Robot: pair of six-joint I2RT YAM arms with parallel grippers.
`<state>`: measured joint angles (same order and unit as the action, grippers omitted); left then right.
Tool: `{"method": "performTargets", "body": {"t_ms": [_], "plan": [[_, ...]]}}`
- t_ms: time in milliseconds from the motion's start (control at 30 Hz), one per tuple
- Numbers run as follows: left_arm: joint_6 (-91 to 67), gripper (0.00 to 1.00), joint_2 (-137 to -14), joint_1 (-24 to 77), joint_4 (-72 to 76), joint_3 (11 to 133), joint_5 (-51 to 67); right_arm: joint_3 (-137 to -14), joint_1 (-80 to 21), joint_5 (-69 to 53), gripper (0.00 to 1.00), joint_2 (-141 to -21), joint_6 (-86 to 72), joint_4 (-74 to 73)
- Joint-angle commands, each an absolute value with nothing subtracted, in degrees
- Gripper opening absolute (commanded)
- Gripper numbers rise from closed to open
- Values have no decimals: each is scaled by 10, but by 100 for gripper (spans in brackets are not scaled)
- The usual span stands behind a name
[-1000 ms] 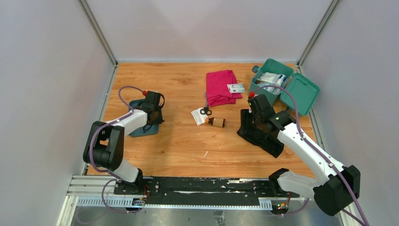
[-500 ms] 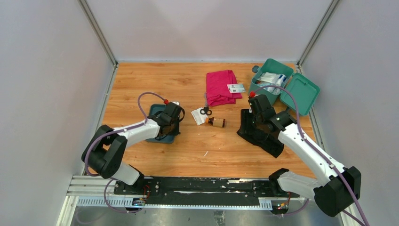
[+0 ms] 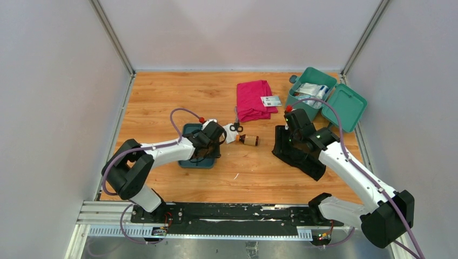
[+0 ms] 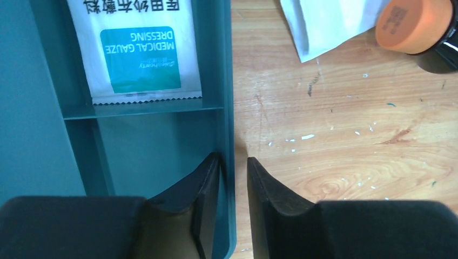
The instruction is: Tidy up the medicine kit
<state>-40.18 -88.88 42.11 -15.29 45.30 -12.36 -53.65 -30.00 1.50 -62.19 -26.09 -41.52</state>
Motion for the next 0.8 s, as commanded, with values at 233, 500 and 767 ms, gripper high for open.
{"method": "performTargets", "body": {"t_ms": [233, 500, 767], "plan": [[-425, 48, -912, 427, -141, 498, -68, -516, -309, 13, 58, -613, -270, -415], [-419, 49, -916, 427, -128, 512, -42, -509, -308, -12, 58, -597, -272, -406], [-402, 55, -841, 427, -189, 514, -96, -507, -309, -4, 58, -589, -270, -408]]}}
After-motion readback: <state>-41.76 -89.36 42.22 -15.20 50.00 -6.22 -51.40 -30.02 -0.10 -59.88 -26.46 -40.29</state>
